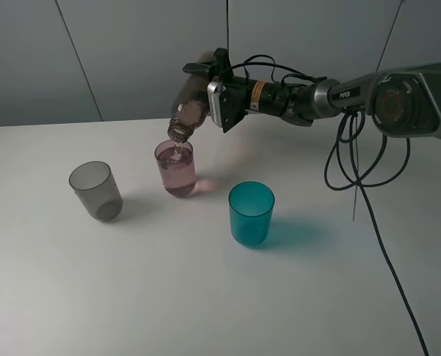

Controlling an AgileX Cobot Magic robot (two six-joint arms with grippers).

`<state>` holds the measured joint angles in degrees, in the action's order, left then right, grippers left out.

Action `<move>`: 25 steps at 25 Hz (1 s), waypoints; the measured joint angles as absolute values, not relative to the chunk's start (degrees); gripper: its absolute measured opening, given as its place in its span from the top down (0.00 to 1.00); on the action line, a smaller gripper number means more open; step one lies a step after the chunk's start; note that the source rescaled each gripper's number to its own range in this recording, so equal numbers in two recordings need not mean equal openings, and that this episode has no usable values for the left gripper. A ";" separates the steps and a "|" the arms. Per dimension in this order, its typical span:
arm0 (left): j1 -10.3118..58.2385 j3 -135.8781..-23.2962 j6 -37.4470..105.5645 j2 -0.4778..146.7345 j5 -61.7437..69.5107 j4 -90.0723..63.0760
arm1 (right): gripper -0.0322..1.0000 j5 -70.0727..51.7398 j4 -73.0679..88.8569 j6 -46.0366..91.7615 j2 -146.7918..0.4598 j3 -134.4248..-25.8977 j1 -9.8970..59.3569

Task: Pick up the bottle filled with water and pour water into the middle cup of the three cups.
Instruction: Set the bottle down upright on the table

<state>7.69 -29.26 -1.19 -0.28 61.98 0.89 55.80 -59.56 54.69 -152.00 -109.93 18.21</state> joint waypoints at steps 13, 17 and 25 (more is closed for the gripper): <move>7.69 -29.26 -1.19 -0.28 61.98 0.89 | 0.97 55.80 -59.56 50.72 -152.00 -109.93 18.21; 7.69 -29.26 -1.19 -0.28 61.98 0.89 | 0.97 55.80 -59.18 47.12 -151.97 -109.70 18.21; 7.69 -29.26 -1.19 -0.28 61.98 0.89 | 0.97 58.27 -56.45 36.02 -151.87 -106.67 18.21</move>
<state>7.69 -29.26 -1.19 -0.28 61.98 0.89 58.27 -56.45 36.02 -151.87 -106.67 18.21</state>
